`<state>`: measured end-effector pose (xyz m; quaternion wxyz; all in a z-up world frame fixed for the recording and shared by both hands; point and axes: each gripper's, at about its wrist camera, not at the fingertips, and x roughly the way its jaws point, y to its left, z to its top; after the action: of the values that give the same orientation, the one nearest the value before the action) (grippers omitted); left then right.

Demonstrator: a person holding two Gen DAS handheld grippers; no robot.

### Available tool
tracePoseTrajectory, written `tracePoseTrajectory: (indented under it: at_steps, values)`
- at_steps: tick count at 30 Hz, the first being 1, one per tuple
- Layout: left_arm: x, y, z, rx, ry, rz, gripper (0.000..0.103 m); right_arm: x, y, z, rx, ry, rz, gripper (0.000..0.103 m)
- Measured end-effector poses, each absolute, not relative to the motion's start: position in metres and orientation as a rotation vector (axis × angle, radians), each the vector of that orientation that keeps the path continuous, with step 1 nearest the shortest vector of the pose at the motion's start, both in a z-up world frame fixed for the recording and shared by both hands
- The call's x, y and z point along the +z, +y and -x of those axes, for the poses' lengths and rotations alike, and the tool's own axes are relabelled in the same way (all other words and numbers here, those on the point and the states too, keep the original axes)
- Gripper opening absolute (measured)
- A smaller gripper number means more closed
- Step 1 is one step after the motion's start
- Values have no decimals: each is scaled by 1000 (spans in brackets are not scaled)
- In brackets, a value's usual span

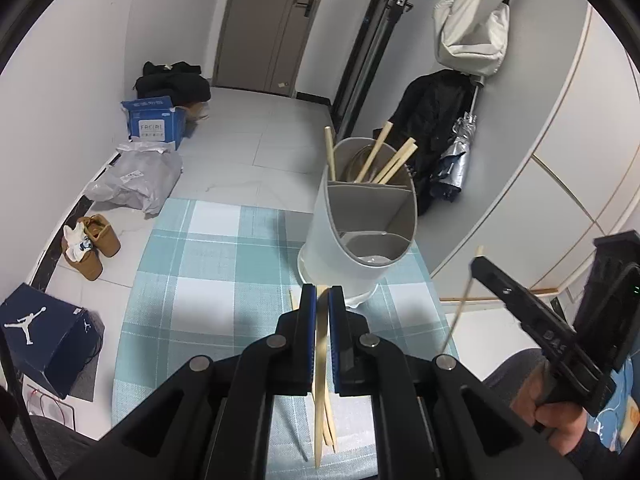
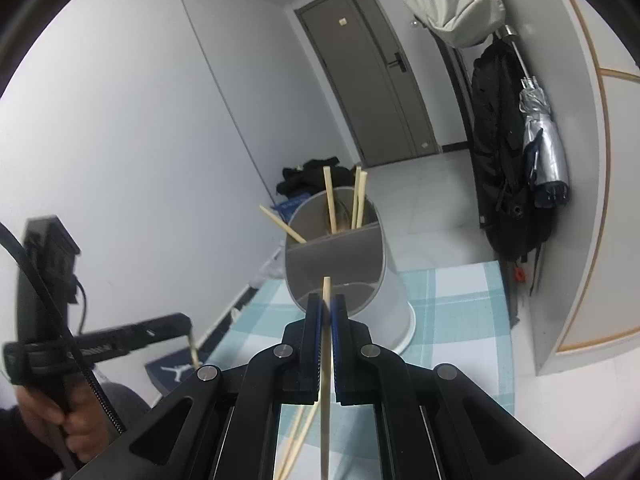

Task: Organize utensils
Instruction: 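Raise both held chopsticks and carry them over the white holder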

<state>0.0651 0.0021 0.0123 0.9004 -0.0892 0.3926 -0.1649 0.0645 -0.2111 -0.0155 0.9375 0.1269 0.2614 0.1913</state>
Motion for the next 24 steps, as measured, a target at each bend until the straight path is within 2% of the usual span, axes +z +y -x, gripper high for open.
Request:
tracePoseTrajectory:
  at_steps: [7, 24]
  values:
    - [31, 3, -71, -361, 785, 201, 3, -4, -216, -68, 398, 513, -299, 4]
    - [105, -4, -113, -378, 627, 262, 3, 75, -225, -105, 419, 409, -310, 4]
